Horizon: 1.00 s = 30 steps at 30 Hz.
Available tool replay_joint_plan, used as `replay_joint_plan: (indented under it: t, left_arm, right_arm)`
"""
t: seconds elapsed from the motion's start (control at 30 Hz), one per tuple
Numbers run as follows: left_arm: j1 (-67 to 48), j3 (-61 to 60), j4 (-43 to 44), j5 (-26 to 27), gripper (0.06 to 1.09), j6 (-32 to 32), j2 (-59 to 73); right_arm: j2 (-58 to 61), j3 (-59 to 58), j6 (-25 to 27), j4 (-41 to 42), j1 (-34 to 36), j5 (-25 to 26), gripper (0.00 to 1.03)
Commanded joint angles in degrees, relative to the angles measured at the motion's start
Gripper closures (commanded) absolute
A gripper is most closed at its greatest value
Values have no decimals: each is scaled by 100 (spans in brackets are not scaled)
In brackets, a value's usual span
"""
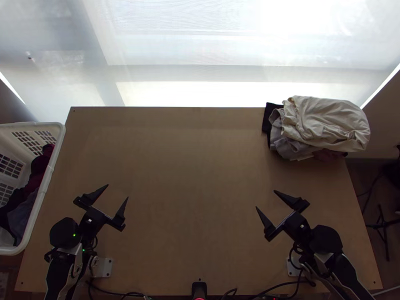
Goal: Fold the t-shirt
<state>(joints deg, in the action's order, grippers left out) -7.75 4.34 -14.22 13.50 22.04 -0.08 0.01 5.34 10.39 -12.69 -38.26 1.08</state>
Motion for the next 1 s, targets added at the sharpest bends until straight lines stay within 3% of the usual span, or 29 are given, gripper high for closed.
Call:
replay_joint_plan:
  t: [0.0, 0.03, 0.1, 0.2, 0.27, 0.4, 0.6, 0.77, 0.97]
  left_arm:
    - [291, 85, 833, -796, 10, 564, 25]
    - [494, 155, 868, -805, 11, 599, 122]
    - [951, 331, 877, -814, 10, 608, 350]
    - [1856, 920, 921, -831, 10, 599, 1045]
    - [2594, 1772, 727, -770, 10, 397, 1950]
    - [4326, 3908, -626, 4, 11, 230, 3655]
    - [6233, 6457, -2639, 224, 10, 599, 5923]
    - [6910, 7142, -3149, 127, 10, 846, 7619]
    - [7428, 8092, -3280, 101, 11, 1232, 9974]
  right_arm:
    - [553, 90, 121, 698, -243, 630, 5]
    - [931, 160, 209, 1031, -155, 885, 5]
    - [1941, 555, 385, 1682, 354, 885, 5]
    - [3585, 1803, 270, 1585, 1128, 437, 5]
    - [4455, 2849, 103, 856, 1251, 419, 5]
    - [5360, 4792, 77, -489, 1330, 419, 5]
    - [7065, 8140, -811, -3135, 1198, 419, 5]
    - [8507, 10619, -1329, -5024, 1207, 419, 5]
    - [9324, 12043, -1408, -6132, 943, 428, 5]
